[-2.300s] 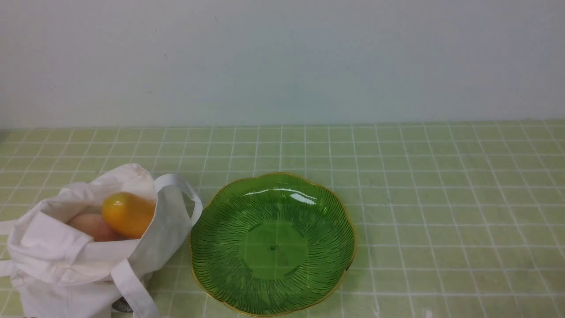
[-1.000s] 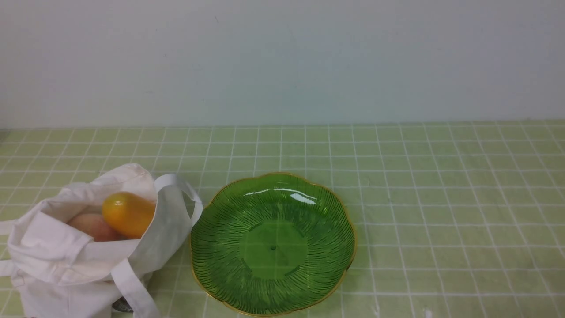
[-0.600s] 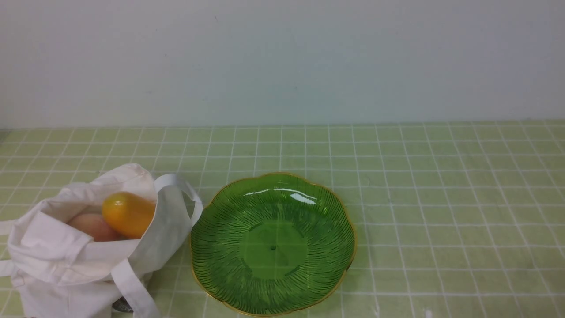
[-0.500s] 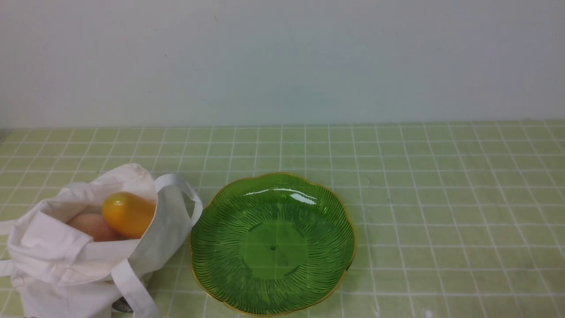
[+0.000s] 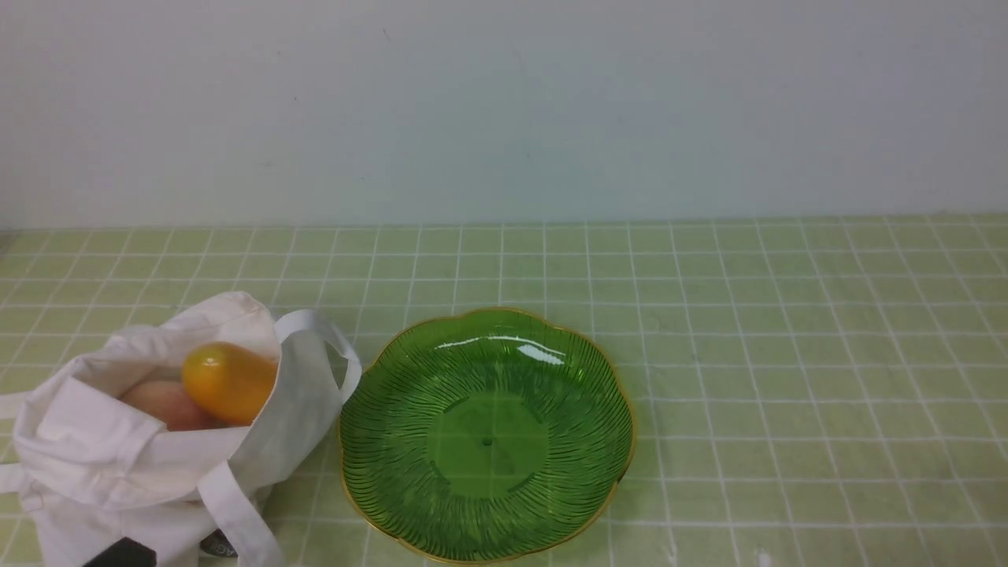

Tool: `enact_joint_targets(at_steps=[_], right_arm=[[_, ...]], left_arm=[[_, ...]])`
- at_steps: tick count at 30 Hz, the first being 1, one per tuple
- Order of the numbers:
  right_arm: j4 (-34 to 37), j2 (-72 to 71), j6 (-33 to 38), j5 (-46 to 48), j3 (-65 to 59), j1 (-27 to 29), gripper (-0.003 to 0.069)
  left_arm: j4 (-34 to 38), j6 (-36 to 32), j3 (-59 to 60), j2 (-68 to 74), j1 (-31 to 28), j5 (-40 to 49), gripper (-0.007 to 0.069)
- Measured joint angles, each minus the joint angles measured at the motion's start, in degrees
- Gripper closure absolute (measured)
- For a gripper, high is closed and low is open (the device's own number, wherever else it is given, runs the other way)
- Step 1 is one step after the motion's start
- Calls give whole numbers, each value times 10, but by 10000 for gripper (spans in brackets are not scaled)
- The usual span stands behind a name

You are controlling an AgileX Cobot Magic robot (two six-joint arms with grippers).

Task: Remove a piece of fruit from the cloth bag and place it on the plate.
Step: Use the left arm to grab a mango from the bag

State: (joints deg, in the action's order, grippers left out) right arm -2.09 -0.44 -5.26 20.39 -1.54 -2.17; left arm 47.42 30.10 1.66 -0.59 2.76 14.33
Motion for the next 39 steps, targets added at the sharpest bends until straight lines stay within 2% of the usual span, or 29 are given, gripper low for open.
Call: enact_joint_targets(at_steps=[7,11,16,18,20,21,22,24,28,30,34,37,39], right_arm=[[0,0,0,0,0,0,673],[0,0,0,0,0,0,673],[0,0,0,0,0,0,673],[0,0,0,0,0,0,673],[0,0,0,0,0,0,673],[0,0,0,0,0,0,673],[0,0,0,0,0,0,673],[0,0,0,0,0,0,673],[0,0,0,0,0,0,673],[0,0,0,0,0,0,673],[0,0,0,0,0,0,673],[0,0,0,0,0,0,673],[0,0,0,0,0,0,673]], left_arm=[[28,-5,0,0,0,-87,632],[26,-52,-18,0,0,-72,632],[-5,-205,-160,63,0,15,632],[-39,-250,-228,131,0,96,632],[-78,-267,-279,207,0,181,632],[-84,-268,-285,216,0,181,632],[-136,-277,-333,289,0,258,632],[-216,-281,-395,386,1,345,632],[-364,-282,-500,550,1,383,620],[-402,-280,-538,607,1,379,585],[-417,-282,-571,679,1,372,505],[-420,-298,-584,732,2,356,379],[-425,-314,-592,769,2,341,269]])
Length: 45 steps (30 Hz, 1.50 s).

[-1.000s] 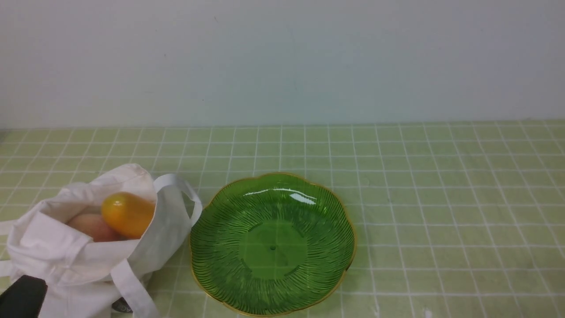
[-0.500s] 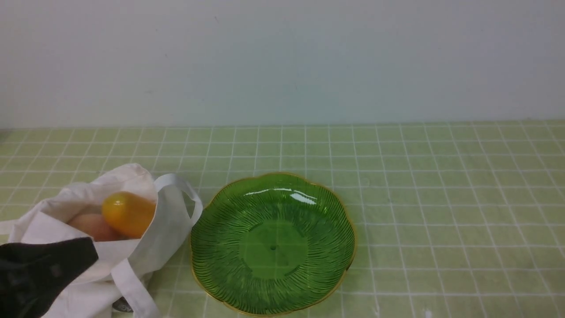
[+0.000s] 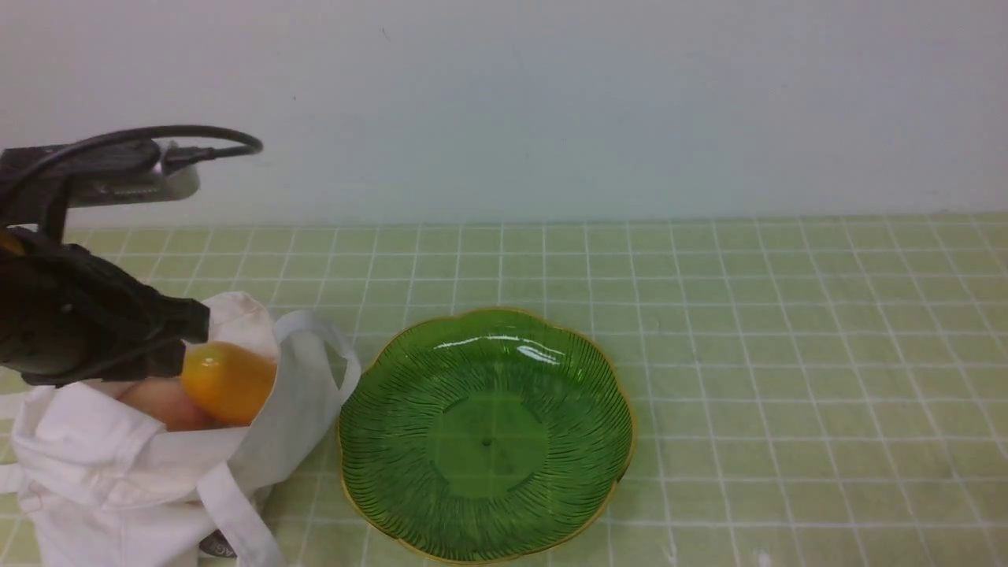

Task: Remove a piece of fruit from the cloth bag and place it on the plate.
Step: Use the left arm to grab a mango from the bag, then use the left arm to put the mango into the empty plate on the right

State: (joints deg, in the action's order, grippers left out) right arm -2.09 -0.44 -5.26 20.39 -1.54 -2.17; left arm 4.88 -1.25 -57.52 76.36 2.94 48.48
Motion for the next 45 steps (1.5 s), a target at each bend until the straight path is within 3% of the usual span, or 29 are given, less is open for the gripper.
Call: enact_joint_targets(at_steps=[4,9,15,22,28,35,41,45], right_arm=[[0,0,0,0,0,0,673],[0,0,0,0,0,0,673],[0,0,0,0,0,0,673],[0,0,0,0,0,0,673],[0,0,0,0,0,0,673],[0,0,0,0,0,0,673],[0,0,0,0,0,0,673],[0,0,0,0,0,0,673]], left_arm=[[-17,-12,-10,45,0,-34,95],[-33,-33,-11,93,0,-76,-1],[-37,-68,-12,137,0,-109,-5],[-36,-75,-15,189,0,-129,97],[-39,-75,-17,186,0,-127,105],[-110,-73,-32,119,0,-92,105],[-178,-22,-91,29,0,-21,105],[-106,24,-121,-28,0,21,105]])
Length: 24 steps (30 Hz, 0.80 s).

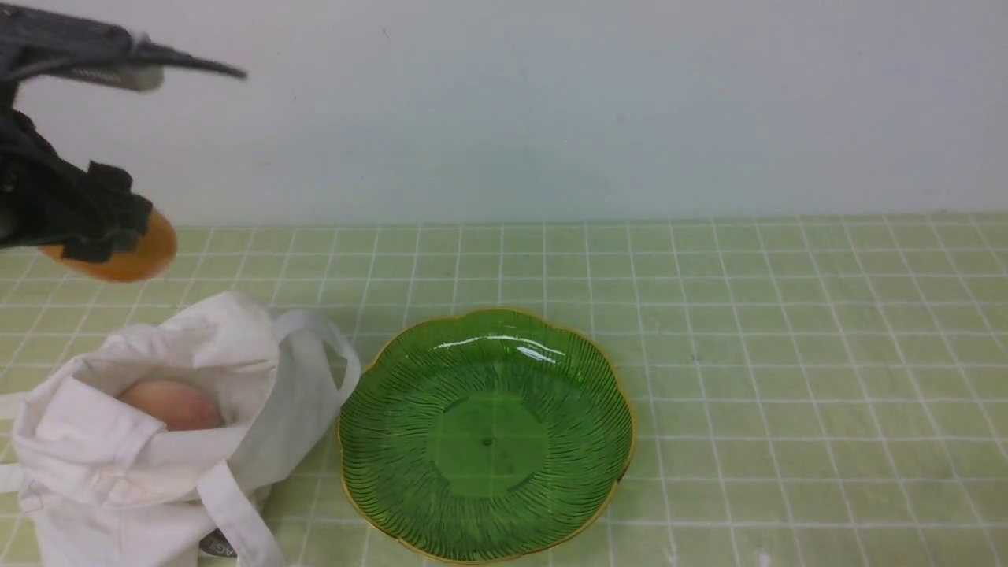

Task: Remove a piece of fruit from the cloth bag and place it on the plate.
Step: Use the left arm to put the mango into the empty plate on the right

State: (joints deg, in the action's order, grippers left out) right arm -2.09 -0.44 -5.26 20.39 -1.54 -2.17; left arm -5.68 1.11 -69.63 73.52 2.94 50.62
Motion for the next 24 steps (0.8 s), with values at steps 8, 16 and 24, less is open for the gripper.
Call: enact_joint_targets(at_steps=[8,16,24], right_arm=[[0,0,0,0,0,0,673],[0,0,0,0,0,0,673],[0,0,0,0,0,0,673]], left_arm=[[285,-90,19,22,71,10,105],[334,-128,21,151,171,-32,105],[366,-131,21,272,201,-119,67]])
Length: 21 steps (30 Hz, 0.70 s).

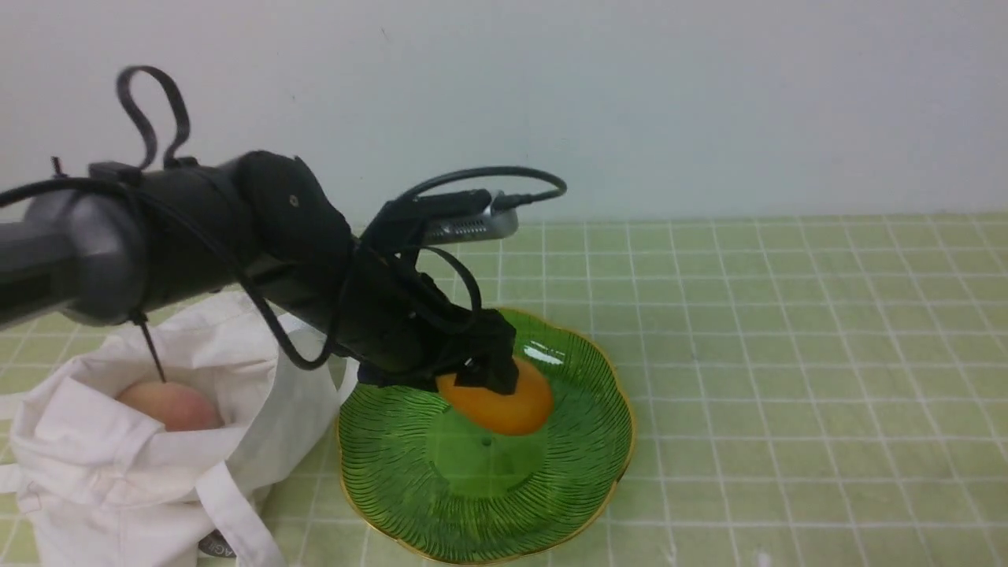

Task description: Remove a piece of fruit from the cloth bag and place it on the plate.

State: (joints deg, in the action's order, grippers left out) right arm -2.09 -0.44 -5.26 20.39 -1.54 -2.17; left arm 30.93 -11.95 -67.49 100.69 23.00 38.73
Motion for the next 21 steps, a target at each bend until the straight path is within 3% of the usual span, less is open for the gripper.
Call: enact_joint_targets(at_steps=[5,13,16,21], right_arm=[[0,0,0,0,0,0,673],[0,0,0,0,0,0,673],[0,0,0,0,0,0,673],[0,0,0,0,0,0,673]], left_arm=[[4,-2,-1,10,0,-20,-53],[-17,-3,-50,-5,-1,20,-56],[-24,-1,-87,-20,-2,57,-17],[-65,2,-185,-68,-15,184,222]])
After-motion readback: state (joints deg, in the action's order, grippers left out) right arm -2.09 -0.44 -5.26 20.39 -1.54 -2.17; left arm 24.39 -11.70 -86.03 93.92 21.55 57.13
